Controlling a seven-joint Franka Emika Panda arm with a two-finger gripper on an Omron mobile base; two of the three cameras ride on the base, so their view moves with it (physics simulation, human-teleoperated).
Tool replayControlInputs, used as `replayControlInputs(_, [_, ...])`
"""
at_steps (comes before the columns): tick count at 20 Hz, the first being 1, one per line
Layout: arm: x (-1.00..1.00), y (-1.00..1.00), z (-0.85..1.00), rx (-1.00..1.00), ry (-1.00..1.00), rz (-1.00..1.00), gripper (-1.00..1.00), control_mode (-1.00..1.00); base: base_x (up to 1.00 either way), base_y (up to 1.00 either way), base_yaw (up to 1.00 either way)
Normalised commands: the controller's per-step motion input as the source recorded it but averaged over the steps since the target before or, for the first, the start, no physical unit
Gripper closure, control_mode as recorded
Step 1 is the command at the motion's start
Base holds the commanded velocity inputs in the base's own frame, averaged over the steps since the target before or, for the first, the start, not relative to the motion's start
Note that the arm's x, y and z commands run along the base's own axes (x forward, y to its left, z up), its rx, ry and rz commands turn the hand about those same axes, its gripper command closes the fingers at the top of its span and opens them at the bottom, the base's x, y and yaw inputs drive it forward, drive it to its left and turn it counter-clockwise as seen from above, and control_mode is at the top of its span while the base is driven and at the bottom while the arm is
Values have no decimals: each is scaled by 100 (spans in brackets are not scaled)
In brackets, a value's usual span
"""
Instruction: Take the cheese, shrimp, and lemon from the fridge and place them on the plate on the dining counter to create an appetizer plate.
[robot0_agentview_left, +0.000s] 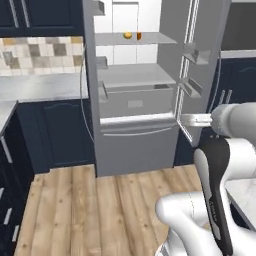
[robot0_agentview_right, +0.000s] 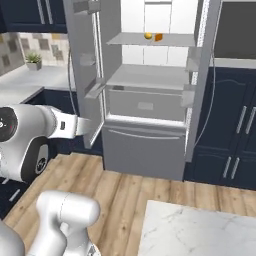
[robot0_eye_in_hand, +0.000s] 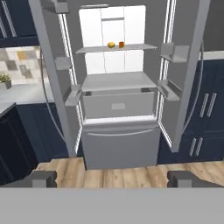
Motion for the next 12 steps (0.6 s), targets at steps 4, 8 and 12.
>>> replayControlInputs(4, [0,0,0,0,0,0,-100,100,85,-39,-3])
replayControlInputs(8, [0,0,0,0,0,0,-100,100,79,-33,-3])
replayControlInputs(12, [0,0,0,0,0,0,-100,100,85,-17,0])
